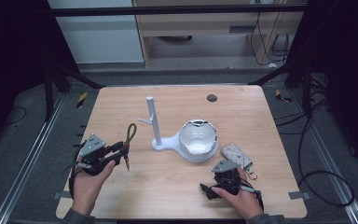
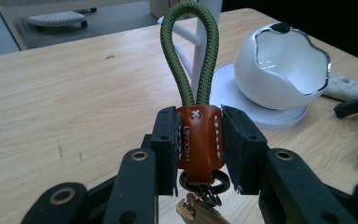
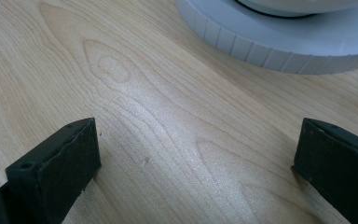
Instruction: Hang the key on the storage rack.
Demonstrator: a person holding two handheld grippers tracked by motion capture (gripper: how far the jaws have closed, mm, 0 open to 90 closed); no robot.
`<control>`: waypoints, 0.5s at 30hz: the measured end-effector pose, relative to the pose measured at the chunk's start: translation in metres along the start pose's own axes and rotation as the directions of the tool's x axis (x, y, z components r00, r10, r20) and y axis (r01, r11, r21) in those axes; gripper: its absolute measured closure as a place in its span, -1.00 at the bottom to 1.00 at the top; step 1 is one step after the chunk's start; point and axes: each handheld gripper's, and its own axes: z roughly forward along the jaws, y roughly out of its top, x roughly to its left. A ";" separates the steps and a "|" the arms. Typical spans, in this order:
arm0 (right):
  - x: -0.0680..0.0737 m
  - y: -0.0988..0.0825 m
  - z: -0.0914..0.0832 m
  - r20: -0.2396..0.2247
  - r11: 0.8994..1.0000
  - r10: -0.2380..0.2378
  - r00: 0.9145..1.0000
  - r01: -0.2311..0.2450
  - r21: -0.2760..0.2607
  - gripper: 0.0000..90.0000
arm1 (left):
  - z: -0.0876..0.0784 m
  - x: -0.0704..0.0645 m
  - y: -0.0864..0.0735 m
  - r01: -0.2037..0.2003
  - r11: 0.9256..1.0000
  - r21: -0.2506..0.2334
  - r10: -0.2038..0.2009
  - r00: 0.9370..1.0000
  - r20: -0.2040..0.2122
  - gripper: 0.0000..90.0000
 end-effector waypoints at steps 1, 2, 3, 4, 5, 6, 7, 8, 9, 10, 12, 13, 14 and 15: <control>0.000 0.000 0.000 0.000 1.000 0.000 1.000 0.000 0.000 -0.99 | -0.001 -0.002 0.001 -0.003 1.000 -0.007 0.003 1.000 0.003 0.48; 0.000 0.000 0.000 0.000 1.000 0.000 1.000 0.000 0.000 -1.00 | -0.001 -0.003 0.002 -0.004 1.000 -0.011 0.004 1.000 0.007 0.48; 0.000 0.000 0.000 0.001 1.000 0.000 1.000 0.000 0.000 -1.00 | -0.002 -0.005 0.003 -0.003 1.000 -0.018 0.003 1.000 0.011 0.48; 0.000 0.000 0.000 0.000 1.000 0.000 1.000 0.000 0.000 -1.00 | -0.002 -0.008 0.005 -0.004 1.000 -0.025 0.005 1.000 0.016 0.48; 0.000 0.000 0.000 0.000 1.000 0.000 1.000 0.000 0.000 -1.00 | -0.002 -0.009 0.006 -0.006 1.000 -0.028 0.007 1.000 0.019 0.48; 0.000 0.000 0.000 0.000 1.000 0.000 1.000 0.000 0.000 -1.00 | -0.003 -0.011 0.007 -0.009 0.999 -0.031 0.010 1.000 0.024 0.48; 0.000 0.000 0.000 0.000 1.000 0.000 1.000 0.000 0.000 -1.00 | -0.003 -0.013 0.008 -0.009 0.999 -0.036 0.010 1.000 0.029 0.48; 0.000 0.000 0.000 0.000 1.000 0.000 1.000 0.000 0.000 -0.99 | -0.003 -0.015 0.009 -0.007 0.999 -0.040 0.009 0.999 0.035 0.48; 0.000 0.000 0.000 0.000 1.000 0.000 1.000 0.000 0.000 -0.99 | -0.003 -0.016 0.010 -0.004 0.999 -0.046 0.006 0.999 0.042 0.48; 0.000 0.000 0.000 0.000 1.000 0.000 1.000 0.000 0.000 -0.99 | -0.003 -0.018 0.012 -0.004 0.999 -0.052 0.007 0.999 0.047 0.48; 0.000 0.000 0.000 0.000 1.000 0.000 1.000 0.000 0.000 -1.00 | -0.004 -0.022 0.016 -0.012 0.998 -0.063 0.015 0.999 0.050 0.48; 0.000 0.000 0.000 0.000 1.000 0.000 1.000 0.000 0.000 -1.00 | -0.005 -0.024 0.018 -0.015 0.997 -0.070 0.019 0.998 0.054 0.48; 0.000 0.000 0.000 0.000 1.000 0.000 1.000 0.000 0.000 -1.00 | -0.005 -0.026 0.020 -0.020 0.997 -0.075 0.024 0.998 0.056 0.48; 0.000 0.000 0.000 0.001 1.000 0.000 1.000 0.000 0.000 -1.00 | -0.005 -0.027 0.022 -0.019 0.997 -0.080 0.024 0.998 0.057 0.48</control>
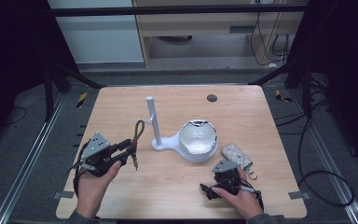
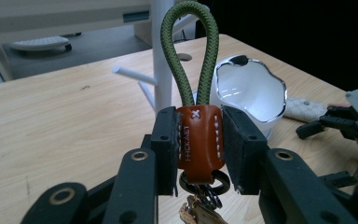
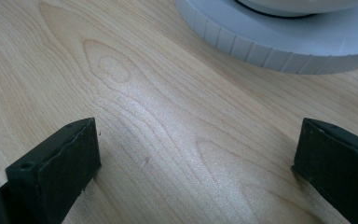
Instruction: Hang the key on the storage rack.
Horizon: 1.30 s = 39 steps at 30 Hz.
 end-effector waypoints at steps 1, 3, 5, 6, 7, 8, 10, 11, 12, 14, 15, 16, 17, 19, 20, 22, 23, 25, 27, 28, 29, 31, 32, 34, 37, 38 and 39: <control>0.000 0.000 0.000 -0.001 1.000 -0.001 1.000 0.001 0.000 -1.00 | 0.000 -0.001 0.001 -0.003 1.000 0.000 0.003 1.000 0.003 0.48; 0.000 0.000 0.000 0.000 1.000 -0.001 1.000 0.001 0.000 -0.99 | 0.004 -0.004 0.005 -0.014 1.000 0.003 0.013 1.000 0.007 0.48; 0.000 0.000 0.000 0.000 1.000 -0.001 1.000 0.001 0.000 -1.00 | 0.008 -0.005 0.007 -0.024 1.000 0.009 0.024 1.000 0.005 0.48; 0.000 0.000 0.000 0.000 1.000 -0.001 1.000 0.001 0.000 -0.99 | 0.010 -0.006 0.008 -0.027 1.000 0.009 0.026 1.000 0.004 0.48; 0.000 0.000 0.000 0.000 1.000 -0.002 1.000 0.002 0.000 -0.99 | 0.012 -0.006 0.009 -0.029 1.000 0.011 0.029 1.000 0.004 0.48; 0.000 0.000 0.000 0.000 1.000 -0.002 1.000 0.002 0.000 -1.00 | 0.015 -0.006 0.010 -0.034 0.999 0.014 0.034 0.999 -0.002 0.47; 0.000 0.000 0.000 0.000 1.000 -0.002 1.000 0.002 0.000 -1.00 | 0.018 -0.006 0.011 -0.032 0.999 0.019 0.032 0.999 -0.003 0.47; 0.000 0.000 0.000 0.000 1.000 -0.002 1.000 0.002 0.000 -1.00 | 0.020 -0.006 0.011 -0.033 0.999 0.021 0.033 0.999 -0.004 0.47; 0.000 0.000 0.000 -0.001 1.000 -0.001 1.000 0.001 0.000 -0.99 | 0.022 -0.006 0.011 -0.035 0.999 0.027 0.035 0.999 -0.005 0.47; 0.000 0.000 0.000 -0.001 1.000 -0.002 1.000 0.002 0.000 -0.99 | 0.027 -0.006 0.011 -0.038 0.999 0.035 0.038 0.999 -0.007 0.47; 0.000 0.000 0.000 0.000 1.000 -0.002 1.000 0.002 0.000 -1.00 | 0.029 -0.007 0.011 -0.039 0.998 0.039 0.040 0.999 -0.009 0.47; 0.000 0.000 0.000 0.000 1.000 -0.001 1.000 0.001 0.000 -1.00 | 0.032 -0.007 0.011 -0.042 0.998 0.044 0.043 0.999 -0.010 0.47; 0.000 0.000 0.000 0.000 1.000 -0.002 1.000 0.002 0.000 -0.99 | 0.034 -0.007 0.011 -0.042 0.998 0.047 0.043 0.999 -0.012 0.47; 0.000 0.000 0.000 0.000 1.000 -0.001 1.000 0.001 0.000 -0.99 | 0.039 -0.006 0.010 -0.035 0.998 0.053 0.036 0.999 -0.014 0.47; 0.000 0.000 0.000 -0.001 1.000 -0.002 1.000 0.002 0.000 -0.99 | 0.042 -0.005 0.009 -0.026 0.998 0.055 0.027 1.000 -0.014 0.47; 0.000 0.000 0.000 0.000 1.000 -0.002 1.000 0.002 0.000 -1.00 | 0.047 -0.004 0.009 -0.024 0.998 0.062 0.025 1.000 -0.013 0.52; 0.000 0.000 0.000 -0.001 1.000 -0.002 1.000 0.002 0.000 -0.99 | 0.049 -0.003 0.008 -0.021 0.998 0.065 0.022 1.000 -0.013 0.53; 0.000 0.000 0.000 0.000 1.000 -0.002 1.000 0.002 0.000 -1.00 | 0.055 -0.002 0.007 -0.022 0.997 0.079 0.023 1.000 -0.014 0.55; 0.000 0.000 0.000 -0.001 1.000 0.000 1.000 0.000 0.000 -1.00 | 0.062 0.000 0.006 -0.027 0.994 0.105 0.029 0.999 -0.015 0.54; 0.000 0.000 0.000 -0.001 1.000 0.000 1.000 0.000 0.000 -0.99 | 0.064 0.001 0.006 -0.023 0.993 0.112 0.024 1.000 -0.012 0.54; 0.000 0.000 0.000 0.000 1.000 0.000 1.000 0.000 0.000 -1.00 | 0.065 0.001 0.005 -0.021 0.993 0.114 0.022 1.000 -0.012 0.54; 0.000 0.000 0.000 0.000 1.000 0.002 1.000 -0.002 0.000 -1.00 | 0.066 0.000 0.005 -0.021 0.993 0.112 0.023 1.000 -0.014 0.54; 0.000 0.000 0.000 0.001 1.000 0.002 1.000 -0.002 0.000 -1.00 | 0.066 0.000 0.005 -0.025 0.993 0.116 0.027 1.000 -0.015 0.54; 0.000 0.000 0.000 0.000 1.000 0.002 1.000 -0.002 0.000 -1.00 | 0.067 0.000 0.003 -0.025 0.992 0.121 0.027 0.999 -0.016 0.53; 0.000 0.000 0.000 0.000 1.000 0.002 1.000 -0.002 0.000 -1.00 | 0.067 0.002 0.001 -0.026 0.991 0.135 0.029 0.999 -0.020 0.52; 0.000 0.000 0.000 0.001 1.000 0.002 1.000 -0.002 0.000 -1.00 | 0.067 0.003 0.000 -0.022 0.990 0.137 0.025 0.999 -0.024 0.52; 0.000 0.000 0.000 0.001 1.000 0.002 1.000 -0.002 0.000 -1.00 | 0.067 0.004 -0.001 -0.024 0.989 0.144 0.027 0.999 -0.026 0.52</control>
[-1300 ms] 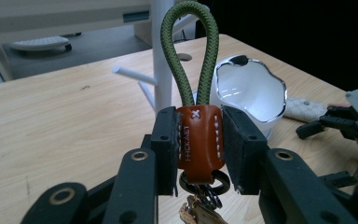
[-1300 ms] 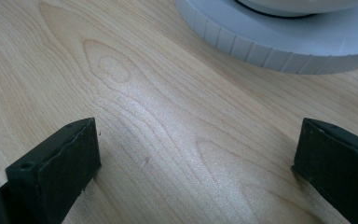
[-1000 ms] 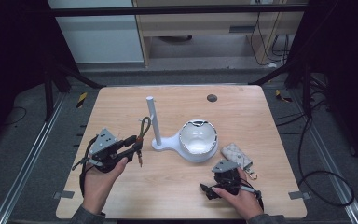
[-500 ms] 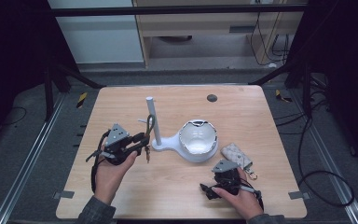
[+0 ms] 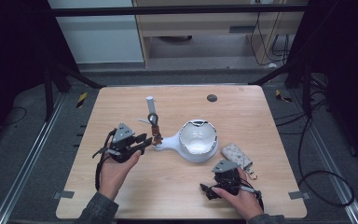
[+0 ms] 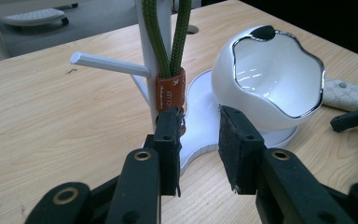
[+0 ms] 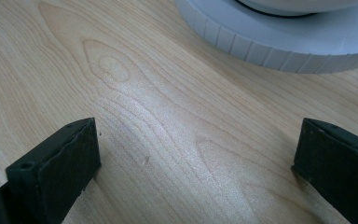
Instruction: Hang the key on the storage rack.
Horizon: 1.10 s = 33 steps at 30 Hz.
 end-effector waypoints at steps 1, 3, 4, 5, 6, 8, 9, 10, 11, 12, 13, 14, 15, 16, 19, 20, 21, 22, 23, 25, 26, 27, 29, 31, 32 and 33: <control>0.000 0.000 0.000 0.000 1.000 0.000 1.000 0.000 0.000 -1.00 | 0.001 0.001 -0.001 0.000 1.000 0.005 0.000 1.000 -0.003 0.51; 0.000 0.000 0.000 0.000 1.000 0.000 1.000 0.000 0.000 -0.99 | 0.002 0.003 -0.003 -0.002 1.000 0.017 0.003 1.000 -0.006 0.51; 0.000 0.000 0.000 0.000 1.000 0.000 1.000 0.000 0.000 -0.99 | 0.002 0.005 -0.005 -0.005 1.000 0.023 0.005 1.000 -0.011 0.50; 0.000 0.000 0.000 0.000 1.000 0.000 1.000 0.000 0.000 -0.99 | 0.003 0.006 -0.006 -0.003 1.000 0.027 0.003 1.000 -0.015 0.50; 0.000 0.000 0.000 0.000 1.000 0.000 1.000 0.000 0.000 -1.00 | 0.003 0.008 -0.008 -0.001 1.000 0.030 0.001 1.000 -0.020 0.50; 0.000 0.000 0.000 0.000 1.000 0.000 1.000 0.000 0.000 -1.00 | 0.004 0.013 -0.013 0.001 0.999 0.038 0.000 0.999 -0.033 0.49; 0.000 0.000 0.000 0.000 1.000 0.000 1.000 0.000 0.000 -0.99 | 0.004 0.016 -0.015 0.002 0.999 0.043 0.000 0.999 -0.038 0.48; 0.000 0.000 0.000 0.001 1.000 0.001 1.000 -0.001 0.001 -0.99 | 0.005 0.019 -0.019 0.005 0.999 0.047 -0.003 0.999 -0.043 0.46; 0.000 0.000 0.000 0.000 1.000 0.001 1.000 -0.001 0.000 -0.99 | 0.006 0.022 -0.023 0.008 0.999 0.054 -0.005 0.999 -0.051 0.43; 0.000 0.000 0.000 -0.001 1.000 0.002 1.000 -0.002 0.000 -0.99 | 0.007 0.024 -0.026 0.013 0.998 0.054 -0.010 0.998 -0.054 0.38; 0.000 0.000 0.000 -0.001 1.000 0.003 1.000 -0.003 -0.001 -0.99 | 0.009 0.027 -0.030 0.016 0.998 0.060 -0.013 0.998 -0.064 0.34; 0.000 0.000 0.000 -0.001 1.000 0.004 1.000 -0.004 -0.002 -0.97 | 0.010 0.029 -0.033 0.015 0.998 0.064 -0.011 0.997 -0.073 0.29; -0.001 0.000 -0.001 0.000 1.000 0.008 1.000 -0.008 -0.004 -0.94 | 0.012 0.032 -0.038 0.016 0.998 0.068 -0.010 0.996 -0.092 0.24; -0.001 0.000 -0.002 0.005 1.000 0.010 1.000 -0.010 -0.003 -0.90 | 0.013 0.035 -0.041 0.013 0.997 0.072 -0.006 0.994 -0.107 0.14; -0.004 0.003 -0.007 0.002 1.000 0.025 1.000 -0.025 -0.009 -0.86 | 0.018 0.043 -0.053 -0.004 0.996 0.091 0.018 0.988 -0.156 -0.12; -0.005 0.005 -0.010 0.008 1.000 0.027 1.000 -0.027 -0.014 -0.85 | 0.019 0.046 -0.056 -0.011 0.995 0.103 0.028 0.985 -0.169 -0.21; -0.007 0.007 -0.014 0.017 0.999 0.030 0.999 -0.030 -0.014 -0.84 | 0.020 0.048 -0.058 -0.020 0.994 0.106 0.038 0.983 -0.179 -0.28; -0.010 0.010 -0.017 0.032 1.000 0.025 0.999 -0.025 -0.013 -0.84 | 0.020 0.051 -0.061 -0.021 0.994 0.107 0.040 0.982 -0.183 -0.35; -0.012 0.013 -0.020 0.052 1.000 0.020 0.998 -0.019 -0.010 -0.84 | 0.021 0.054 -0.063 -0.018 0.994 0.109 0.038 0.982 -0.187 -0.44; -0.018 0.021 -0.029 0.101 1.000 0.007 0.995 -0.008 0.007 -0.84 | 0.022 0.059 -0.070 -0.010 0.992 0.128 0.034 0.982 -0.185 -0.61; -0.020 0.024 -0.034 0.121 1.000 0.003 0.993 -0.004 0.011 -0.84 | 0.023 0.061 -0.074 -0.008 0.990 0.140 0.034 0.982 -0.185 -0.66; -0.024 0.028 -0.039 0.133 1.000 0.002 0.991 -0.003 0.009 -0.85 | 0.024 0.063 -0.079 -0.008 0.988 0.157 0.038 0.982 -0.185 -0.70; -0.030 0.035 -0.049 0.161 1.000 0.009 0.987 -0.010 0.008 -0.84 | 0.025 0.068 -0.089 0.009 0.982 0.186 0.025 0.983 -0.181 -0.78; -0.037 0.040 -0.058 0.180 1.000 0.023 0.983 -0.026 0.016 -0.82 | 0.023 0.075 -0.092 0.053 0.983 0.173 -0.023 0.986 -0.167 -0.81; -0.040 0.041 -0.062 0.188 0.999 0.023 0.982 -0.027 0.022 -0.81 | 0.022 0.078 -0.092 0.064 0.985 0.160 -0.036 0.984 -0.174 -0.83; -0.043 0.042 -0.066 0.195 0.999 0.021 0.981 -0.028 0.033 -0.80 | 0.022 0.080 -0.093 0.069 0.985 0.155 -0.039 0.981 -0.188 -0.84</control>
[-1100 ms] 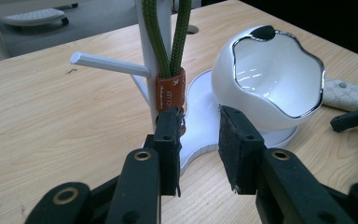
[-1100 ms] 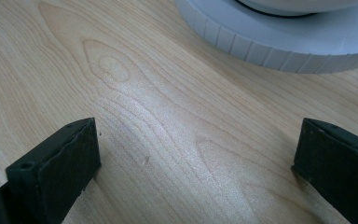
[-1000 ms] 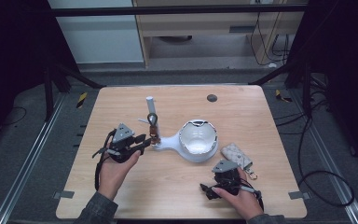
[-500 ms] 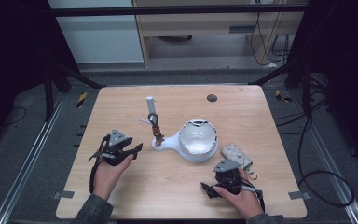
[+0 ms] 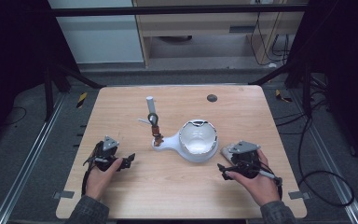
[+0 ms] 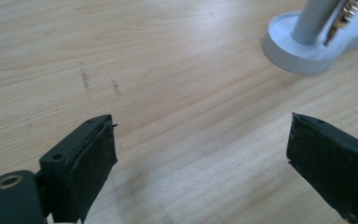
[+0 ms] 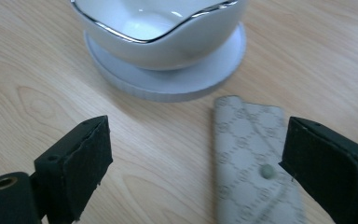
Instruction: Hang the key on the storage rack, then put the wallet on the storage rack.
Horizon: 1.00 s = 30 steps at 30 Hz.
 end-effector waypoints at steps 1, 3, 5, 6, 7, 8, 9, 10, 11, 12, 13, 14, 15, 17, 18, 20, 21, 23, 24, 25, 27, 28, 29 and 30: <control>-0.004 0.000 -0.003 0.009 1.000 0.000 1.000 0.000 0.014 -0.79 | 0.001 0.002 -0.001 -0.001 1.000 0.009 0.001 1.000 -0.008 -0.84; -0.011 -0.002 -0.006 0.022 0.999 -0.002 1.000 0.001 0.035 -0.79 | 0.003 0.004 -0.002 0.001 1.000 0.029 -0.001 1.000 -0.006 -0.84; -0.017 -0.006 -0.008 0.019 0.999 0.011 1.000 -0.011 0.042 -0.79 | 0.005 0.005 -0.003 -0.001 0.999 0.050 0.002 1.000 -0.010 -0.85; -0.020 -0.008 -0.009 0.016 0.999 0.017 1.000 -0.017 0.051 -0.80 | 0.006 0.005 -0.004 -0.005 0.998 0.060 0.006 1.000 -0.012 -0.85; -0.022 -0.011 -0.008 0.016 0.998 0.019 1.000 -0.020 0.055 -0.80 | 0.008 0.005 -0.004 -0.009 0.997 0.074 0.010 1.000 -0.018 -0.85; -0.023 -0.012 -0.007 0.015 0.998 0.018 1.000 -0.019 0.063 -0.80 | 0.009 0.004 -0.005 -0.015 0.996 0.088 0.017 1.000 -0.020 -0.85; -0.025 -0.014 -0.007 0.013 0.997 0.019 1.000 -0.020 0.076 -0.81 | 0.011 0.004 -0.006 -0.017 0.995 0.095 0.019 1.000 -0.020 -0.85; -0.026 -0.015 -0.005 0.013 0.997 0.018 1.000 -0.019 0.079 -0.81 | 0.012 0.004 -0.007 -0.018 0.994 0.104 0.020 1.000 -0.018 -0.85; -0.026 -0.016 -0.005 0.011 0.996 0.022 1.000 -0.023 0.085 -0.82 | 0.012 0.004 -0.008 -0.017 0.994 0.108 0.019 1.000 -0.019 -0.85; -0.027 -0.017 -0.005 0.009 0.996 0.025 1.000 -0.025 0.090 -0.83 | 0.012 0.004 -0.009 -0.017 0.994 0.108 0.019 1.000 -0.018 -0.85; -0.027 -0.017 -0.004 0.008 0.996 0.024 1.000 -0.025 0.088 -0.83 | 0.012 0.004 -0.009 -0.014 0.994 0.111 0.015 1.000 -0.016 -0.86; -0.027 -0.017 -0.004 0.004 0.995 0.030 1.000 -0.030 0.093 -0.83 | 0.012 0.005 -0.009 -0.011 0.994 0.108 0.013 1.000 -0.017 -0.86; -0.028 -0.017 -0.003 0.003 0.995 0.024 1.000 -0.024 0.098 -0.84 | 0.013 0.005 -0.010 -0.007 0.994 0.106 0.008 1.000 -0.016 -0.86; -0.028 -0.015 -0.003 0.000 0.994 0.022 1.000 -0.022 0.108 -0.85 | 0.014 0.006 -0.011 0.009 0.995 0.098 -0.008 1.000 -0.010 -0.89; -0.028 -0.014 -0.003 0.000 0.994 0.023 1.000 -0.023 0.110 -0.85 | 0.014 0.006 -0.012 0.016 0.996 0.093 -0.016 1.000 -0.004 -0.90; -0.029 -0.012 -0.004 0.000 0.994 0.026 1.000 -0.026 0.109 -0.86 | 0.014 0.007 -0.013 0.012 0.996 0.084 -0.012 1.000 -0.004 -0.92; -0.030 -0.011 -0.004 0.001 0.994 0.024 1.000 -0.024 0.107 -0.87 | 0.014 0.007 -0.014 0.012 0.996 0.083 -0.012 1.000 -0.004 -0.93; -0.031 -0.010 -0.005 -0.004 0.994 0.030 1.000 -0.030 0.105 -0.88 | 0.014 0.006 -0.014 0.016 0.997 0.080 -0.016 1.000 -0.005 -0.93; -0.032 -0.009 -0.005 -0.001 0.993 0.033 0.999 -0.033 0.110 -0.88 | 0.014 0.006 -0.014 0.016 0.997 0.081 -0.016 1.000 -0.005 -0.93; -0.033 -0.009 -0.005 -0.002 0.993 0.034 0.999 -0.034 0.113 -0.88 | 0.014 0.006 -0.014 0.016 0.997 0.081 -0.016 1.000 -0.005 -0.93; -0.035 -0.009 -0.005 -0.001 0.993 0.032 0.999 -0.032 0.114 -0.88 | 0.014 0.006 -0.014 0.012 0.996 0.084 -0.012 1.000 -0.004 -0.94; -0.035 -0.009 -0.004 -0.002 0.993 0.038 0.999 -0.037 0.113 -0.88 | 0.014 0.006 -0.014 0.012 0.996 0.084 -0.012 1.000 -0.004 -0.94; -0.036 -0.010 -0.004 -0.003 0.992 0.038 0.999 -0.038 0.117 -0.88 | 0.014 0.006 -0.014 0.011 0.996 0.085 -0.011 1.000 -0.003 -0.94; -0.036 -0.010 -0.003 -0.007 0.992 0.042 0.999 -0.041 0.120 -0.88 | 0.014 0.006 -0.014 0.011 0.996 0.085 -0.011 1.000 -0.003 -0.94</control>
